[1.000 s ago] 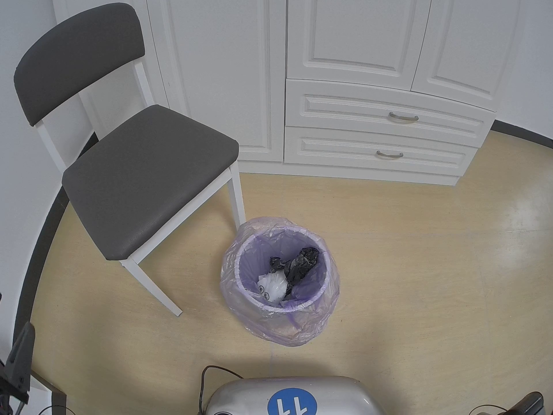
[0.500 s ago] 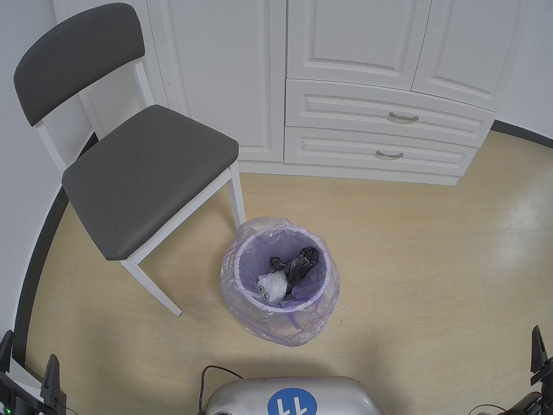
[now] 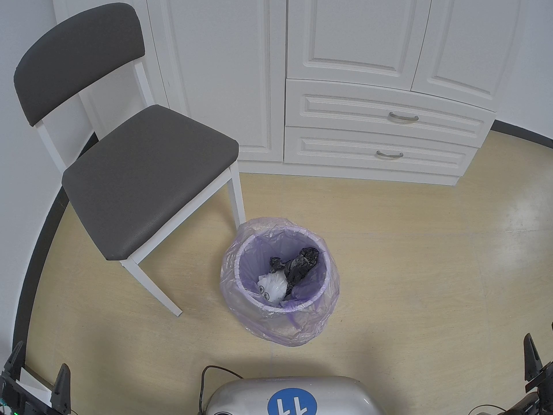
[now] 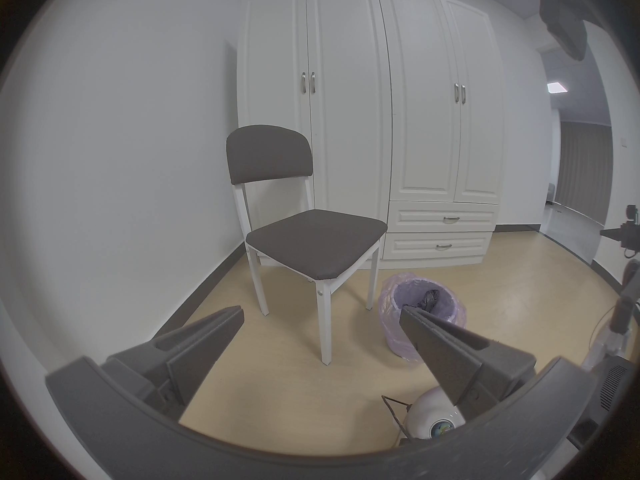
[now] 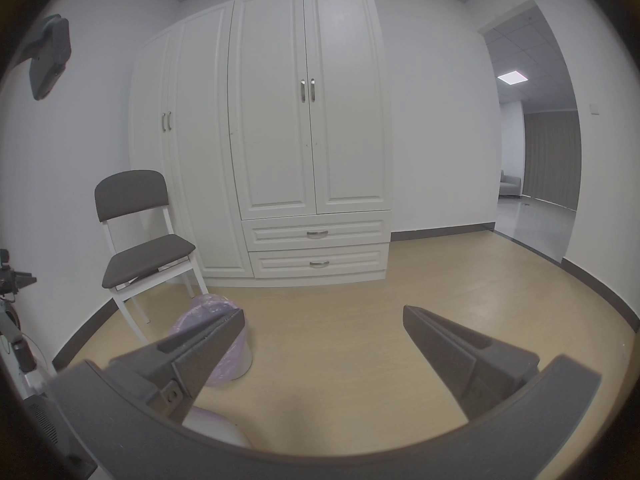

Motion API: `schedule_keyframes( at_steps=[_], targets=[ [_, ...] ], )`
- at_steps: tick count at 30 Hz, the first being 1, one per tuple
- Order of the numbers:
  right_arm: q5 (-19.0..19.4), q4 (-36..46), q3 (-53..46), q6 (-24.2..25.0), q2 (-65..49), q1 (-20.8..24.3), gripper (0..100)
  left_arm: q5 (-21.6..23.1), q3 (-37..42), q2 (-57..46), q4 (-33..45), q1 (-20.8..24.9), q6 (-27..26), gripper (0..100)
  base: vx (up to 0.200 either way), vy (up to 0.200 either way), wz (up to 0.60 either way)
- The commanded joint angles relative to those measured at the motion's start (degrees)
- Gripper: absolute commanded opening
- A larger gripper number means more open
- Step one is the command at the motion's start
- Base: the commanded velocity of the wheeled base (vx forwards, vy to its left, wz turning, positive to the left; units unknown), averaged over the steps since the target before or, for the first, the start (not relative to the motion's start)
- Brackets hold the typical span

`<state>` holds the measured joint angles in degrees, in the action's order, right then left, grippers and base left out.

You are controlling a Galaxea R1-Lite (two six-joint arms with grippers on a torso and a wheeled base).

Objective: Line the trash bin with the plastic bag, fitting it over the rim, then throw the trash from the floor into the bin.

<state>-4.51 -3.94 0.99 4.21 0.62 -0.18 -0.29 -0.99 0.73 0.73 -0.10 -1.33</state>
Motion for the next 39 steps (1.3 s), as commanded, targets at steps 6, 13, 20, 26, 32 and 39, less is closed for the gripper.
schedule_keyframes(
  at_steps=[6, 13, 20, 26, 32, 39],
  targets=[
    [5.8, 1.0, -0.9, -2.6, -0.6, 0.0, 100, 0.4, 0.8, -0.7, -0.1, -0.1, 0.1, 100, 0.0, 0.0, 0.0],
    [5.7, 0.7, -1.0, -1.7, -0.5, 0.0, 100, 0.4, 0.8, -0.7, -0.2, -0.1, 0.4, 100, 0.0, 0.0, 0.0],
    [-0.1, 1.0, -1.0, -0.4, -0.6, 0.0, 100, 0.4, 0.8, -0.7, -0.2, -0.1, 0.4, 100, 0.0, 0.0, 0.0],
    [0.4, 1.2, -1.0, -1.0, -0.6, 0.0, 100, 0.4, 0.8, -0.7, -0.1, -0.1, 0.0, 100, 0.0, 0.0, 0.0],
    [3.0, 3.2, -1.0, -3.8, -0.6, 0.0, 100, 0.4, 0.8, -0.7, -0.2, -0.1, 0.0, 100, 0.0, 0.0, 0.0],
    [4.5, 3.9, -1.0, -4.2, -0.5, 0.1, 100, 0.4, 0.8, -0.7, -0.2, -0.1, 0.0, 100, 0.0, 0.0, 0.0]
  ],
)
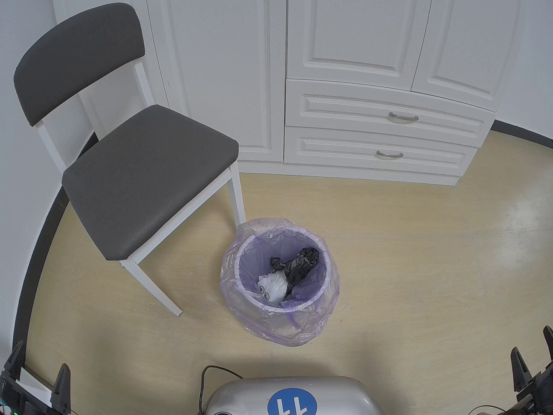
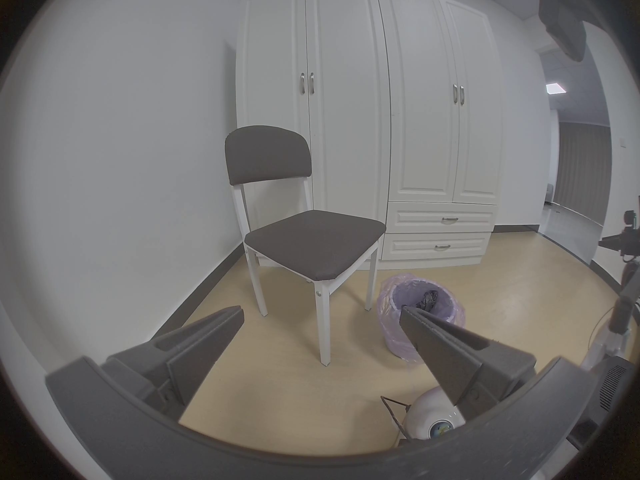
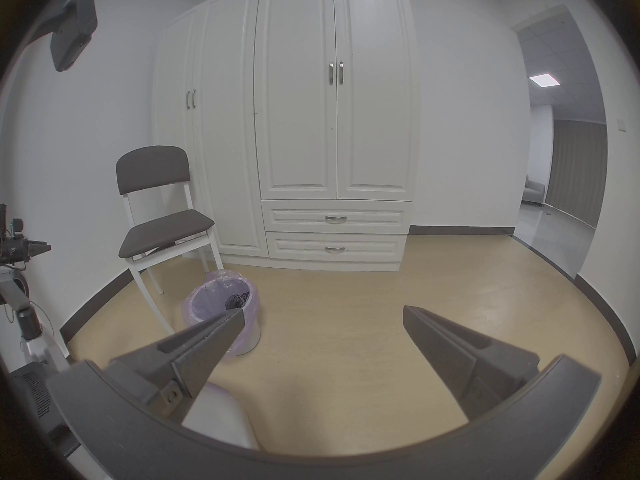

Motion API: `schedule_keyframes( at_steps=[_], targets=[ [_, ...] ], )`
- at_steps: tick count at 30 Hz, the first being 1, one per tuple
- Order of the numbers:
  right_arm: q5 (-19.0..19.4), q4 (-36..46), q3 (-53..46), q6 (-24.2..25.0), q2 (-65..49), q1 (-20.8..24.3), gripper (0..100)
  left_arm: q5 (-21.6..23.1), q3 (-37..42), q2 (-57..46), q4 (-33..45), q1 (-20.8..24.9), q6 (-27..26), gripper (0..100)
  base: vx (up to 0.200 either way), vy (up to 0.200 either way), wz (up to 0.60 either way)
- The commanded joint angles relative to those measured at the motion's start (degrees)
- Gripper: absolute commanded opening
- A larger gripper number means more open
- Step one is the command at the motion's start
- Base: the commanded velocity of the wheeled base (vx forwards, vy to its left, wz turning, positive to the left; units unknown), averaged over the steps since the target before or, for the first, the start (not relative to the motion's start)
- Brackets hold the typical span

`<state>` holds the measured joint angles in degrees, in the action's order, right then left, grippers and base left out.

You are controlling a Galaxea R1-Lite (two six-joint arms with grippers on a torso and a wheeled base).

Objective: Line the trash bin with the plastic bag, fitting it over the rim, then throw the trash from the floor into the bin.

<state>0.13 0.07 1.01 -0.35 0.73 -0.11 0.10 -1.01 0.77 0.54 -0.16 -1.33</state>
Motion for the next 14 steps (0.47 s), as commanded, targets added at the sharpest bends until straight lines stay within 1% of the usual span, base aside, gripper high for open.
schedule_keyframes(
  at_steps=[1, 3, 6, 10, 14],
  targets=[
    [-0.1, -0.1, -1.0, 0.4, -0.6, 0.0, 100, 0.0, 0.8, -0.8, 0.0, 0.0, 0.0, 100, 0.0, 0.0, 0.0],
    [-0.3, -0.2, -1.0, 1.5, -0.7, 0.0, 100, -0.1, 0.8, -0.8, 0.0, 0.0, 1.2, 100, 0.0, 0.0, 0.0],
    [-0.2, 0.0, -1.0, 0.7, -0.6, -0.1, 100, -0.4, 0.8, -0.8, -0.4, 0.0, 2.8, 100, 0.0, 0.0, 0.0],
    [-0.2, -0.1, -1.0, 1.0, -0.7, 0.0, 100, -0.2, 0.9, -0.8, -0.4, 0.0, 0.8, 100, 0.0, 0.0, 0.0],
    [-0.2, -0.1, -1.0, 0.9, -0.7, 0.0, 100, -0.1, 0.9, -0.8, -0.4, 0.0, 0.7, 100, 0.0, 0.0, 0.0]
  ],
)
